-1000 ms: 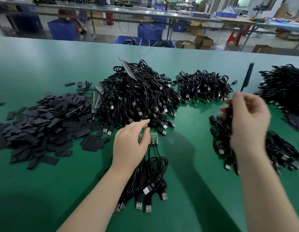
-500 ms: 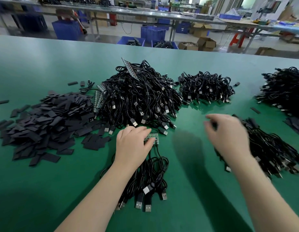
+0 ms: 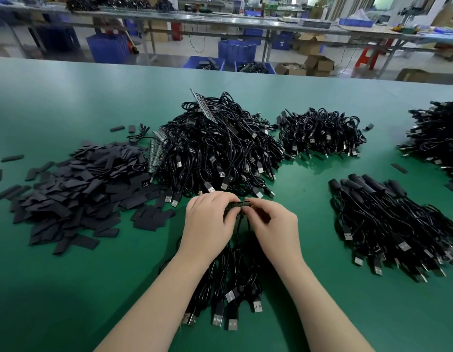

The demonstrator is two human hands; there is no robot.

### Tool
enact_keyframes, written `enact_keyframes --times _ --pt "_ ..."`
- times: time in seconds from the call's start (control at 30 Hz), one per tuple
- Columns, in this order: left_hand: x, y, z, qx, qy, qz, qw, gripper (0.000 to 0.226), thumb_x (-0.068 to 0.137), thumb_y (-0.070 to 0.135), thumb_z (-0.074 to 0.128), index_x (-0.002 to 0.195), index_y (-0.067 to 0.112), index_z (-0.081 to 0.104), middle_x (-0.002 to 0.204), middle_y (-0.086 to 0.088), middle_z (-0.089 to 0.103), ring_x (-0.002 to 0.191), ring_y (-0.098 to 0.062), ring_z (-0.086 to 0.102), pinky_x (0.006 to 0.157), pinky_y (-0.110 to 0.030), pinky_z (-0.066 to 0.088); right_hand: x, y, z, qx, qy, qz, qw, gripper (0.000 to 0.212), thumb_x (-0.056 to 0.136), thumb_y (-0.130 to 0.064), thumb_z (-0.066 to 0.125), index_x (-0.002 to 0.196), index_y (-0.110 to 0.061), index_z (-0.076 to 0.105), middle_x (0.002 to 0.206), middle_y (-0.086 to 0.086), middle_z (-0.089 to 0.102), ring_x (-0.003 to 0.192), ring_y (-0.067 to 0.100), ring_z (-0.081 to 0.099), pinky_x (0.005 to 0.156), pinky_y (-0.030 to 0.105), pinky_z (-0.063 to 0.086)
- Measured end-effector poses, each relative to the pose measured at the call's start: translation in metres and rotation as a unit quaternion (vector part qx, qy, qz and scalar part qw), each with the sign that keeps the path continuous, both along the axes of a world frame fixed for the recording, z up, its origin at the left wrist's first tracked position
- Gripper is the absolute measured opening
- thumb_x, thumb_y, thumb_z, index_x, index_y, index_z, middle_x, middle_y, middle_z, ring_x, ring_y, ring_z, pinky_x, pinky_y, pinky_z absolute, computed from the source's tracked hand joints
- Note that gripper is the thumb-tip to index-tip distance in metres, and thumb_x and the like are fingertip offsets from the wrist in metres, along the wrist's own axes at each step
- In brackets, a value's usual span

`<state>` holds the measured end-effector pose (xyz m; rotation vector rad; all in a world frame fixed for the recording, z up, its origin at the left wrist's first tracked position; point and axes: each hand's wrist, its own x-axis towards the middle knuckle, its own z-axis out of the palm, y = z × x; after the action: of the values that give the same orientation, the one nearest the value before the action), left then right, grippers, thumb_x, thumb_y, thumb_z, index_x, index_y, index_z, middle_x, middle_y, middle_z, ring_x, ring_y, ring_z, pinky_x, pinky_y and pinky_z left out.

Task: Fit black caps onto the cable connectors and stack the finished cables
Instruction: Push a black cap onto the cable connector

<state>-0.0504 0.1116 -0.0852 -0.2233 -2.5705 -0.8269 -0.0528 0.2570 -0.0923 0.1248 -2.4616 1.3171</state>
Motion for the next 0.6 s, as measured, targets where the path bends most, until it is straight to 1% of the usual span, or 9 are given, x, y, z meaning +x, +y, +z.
enact_keyframes --times 0.07,0.17,0.23,0.3,0.43,0.6 --pt "-0.0004 0.0006 0.0004 -0.001 -0.007 -0.016 1.0 0.014 0.091 0.026 0.066 0.105 0.026 0.068 0.102 0.014 0.067 0.102 -0.012 0.059 0.095 -0.022 0.024 0.0009 0.0035 -0.0011 -0.036 -0.01 0.0 0.999 0.012 0.087 -0.016 0.074 0.097 -0.022 0.078 0.086 -0.024 0.07 0.086 -0.005 0.065 0.079 0.008 0.047" --pt "-0.0005 0.0002 0.0009 -0.002 -0.013 -0.028 1.0 0.021 0.092 0.027 0.064 0.113 0.027 0.068 0.108 0.013 0.067 0.106 -0.01 0.057 0.099 -0.024 0.024 0.0008 0.0048 -0.0026 -0.033 0.002 -0.006 0.999 0.01 0.087 -0.017 0.075 0.095 -0.023 0.078 0.088 -0.018 0.073 0.086 -0.001 0.066 0.081 0.015 0.05" --pt "-0.0003 0.0002 0.0013 -0.003 -0.01 -0.03 0.999 0.019 0.093 0.028 0.063 0.112 0.027 0.068 0.107 0.014 0.066 0.105 -0.01 0.057 0.1 -0.026 0.025 0.0009 0.0048 -0.0021 -0.038 0.013 -0.006 0.999 0.01 0.087 -0.017 0.075 0.094 -0.023 0.078 0.089 -0.016 0.073 0.087 0.0 0.066 0.082 0.017 0.051" --pt "0.0 0.0003 0.0017 -0.001 -0.007 -0.029 1.0 0.016 0.093 0.028 0.063 0.107 0.027 0.069 0.104 0.014 0.066 0.103 -0.009 0.058 0.098 -0.026 0.027 0.0012 0.0046 -0.0023 -0.043 0.015 -0.004 0.999 0.01 0.087 -0.017 0.075 0.094 -0.023 0.078 0.088 -0.017 0.073 0.087 0.0 0.066 0.081 0.017 0.051" --pt "0.0007 0.0009 0.0015 0.004 -0.009 -0.028 1.0 0.017 0.091 0.027 0.063 0.107 0.028 0.069 0.105 0.016 0.065 0.104 -0.007 0.055 0.096 -0.022 0.022 0.0015 0.004 -0.0034 -0.064 0.001 0.003 0.998 0.015 0.085 -0.021 0.076 0.099 -0.027 0.077 0.088 -0.02 0.072 0.084 -0.003 0.066 0.077 0.01 0.049" --pt "0.0008 0.0025 0.0012 0.0 -0.009 -0.029 1.0 0.016 0.089 0.029 0.066 0.104 0.027 0.07 0.102 0.015 0.065 0.102 -0.009 0.057 0.094 -0.023 0.024 0.0018 0.0046 -0.0051 -0.059 0.017 0.003 0.998 0.012 0.086 -0.017 0.075 0.095 -0.024 0.078 0.088 -0.018 0.072 0.086 -0.002 0.065 0.077 0.01 0.049"
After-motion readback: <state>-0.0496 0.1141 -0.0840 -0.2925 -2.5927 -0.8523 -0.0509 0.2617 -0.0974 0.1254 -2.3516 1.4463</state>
